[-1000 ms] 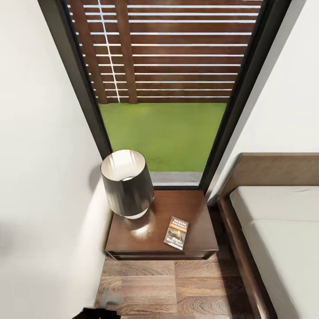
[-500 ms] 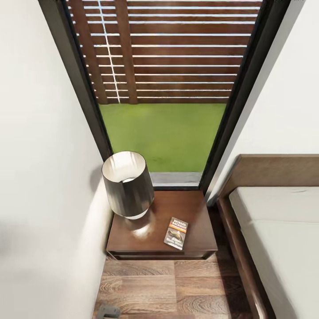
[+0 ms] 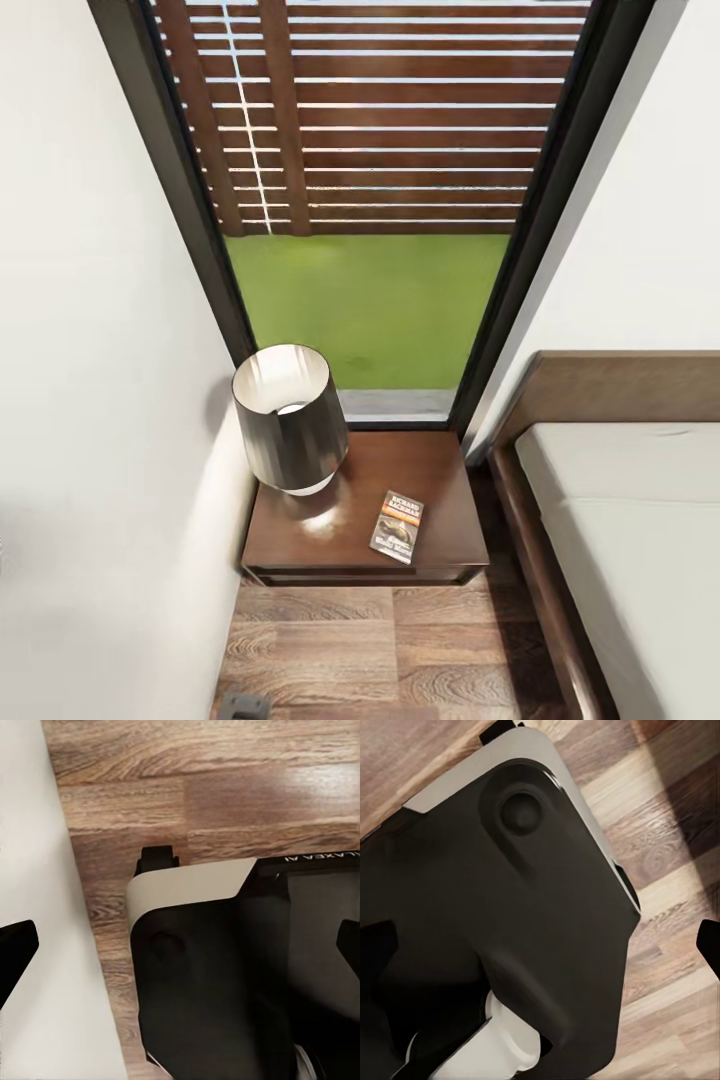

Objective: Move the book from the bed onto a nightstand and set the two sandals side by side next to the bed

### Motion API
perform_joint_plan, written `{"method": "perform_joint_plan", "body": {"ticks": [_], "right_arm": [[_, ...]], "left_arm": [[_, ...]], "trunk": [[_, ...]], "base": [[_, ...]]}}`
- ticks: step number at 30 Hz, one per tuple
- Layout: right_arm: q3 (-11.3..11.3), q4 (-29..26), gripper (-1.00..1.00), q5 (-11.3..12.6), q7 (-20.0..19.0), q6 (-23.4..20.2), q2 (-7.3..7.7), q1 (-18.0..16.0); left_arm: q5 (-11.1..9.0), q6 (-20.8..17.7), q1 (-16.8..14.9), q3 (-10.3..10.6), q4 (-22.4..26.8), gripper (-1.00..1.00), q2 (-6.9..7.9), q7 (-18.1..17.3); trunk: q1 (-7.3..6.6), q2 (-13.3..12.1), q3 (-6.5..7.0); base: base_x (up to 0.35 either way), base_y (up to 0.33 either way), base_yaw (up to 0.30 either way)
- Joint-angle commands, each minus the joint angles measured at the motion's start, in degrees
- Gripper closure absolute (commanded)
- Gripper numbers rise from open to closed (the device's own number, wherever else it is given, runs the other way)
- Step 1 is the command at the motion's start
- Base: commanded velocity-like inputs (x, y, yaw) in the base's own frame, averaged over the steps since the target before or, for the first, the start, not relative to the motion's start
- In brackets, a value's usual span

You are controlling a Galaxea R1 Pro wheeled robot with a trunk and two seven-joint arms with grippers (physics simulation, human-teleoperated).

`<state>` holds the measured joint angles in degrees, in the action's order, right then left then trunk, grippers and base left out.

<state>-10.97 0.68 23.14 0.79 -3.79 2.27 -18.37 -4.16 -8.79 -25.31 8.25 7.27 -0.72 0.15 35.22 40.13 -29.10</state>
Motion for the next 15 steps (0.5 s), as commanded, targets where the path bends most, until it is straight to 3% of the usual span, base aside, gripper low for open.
{"method": "perform_joint_plan", "body": {"ticks": [1, 15], "right_arm": [[-0.5, 0.1, -1.0, -0.2, 0.1, -0.1, 0.05, 0.0], [-0.5, 0.7, -1.0, -0.2, 0.1, -0.1, 0.13, 0.0]], "left_arm": [[-0.4, -0.3, 0.0, 0.5, 0.1, -1.0, 0.02, 0.1], [-0.4, 1.1, 1.0, 0.5, 0.1, -1.0, 0.1, 0.3]], "trunk": [[-0.22, -0.4, 0.14], [-3.29, -6.0, 2.65]], "base": [[0.0, 0.0, 0.0], [0.0, 0.0, 0.0]]}}
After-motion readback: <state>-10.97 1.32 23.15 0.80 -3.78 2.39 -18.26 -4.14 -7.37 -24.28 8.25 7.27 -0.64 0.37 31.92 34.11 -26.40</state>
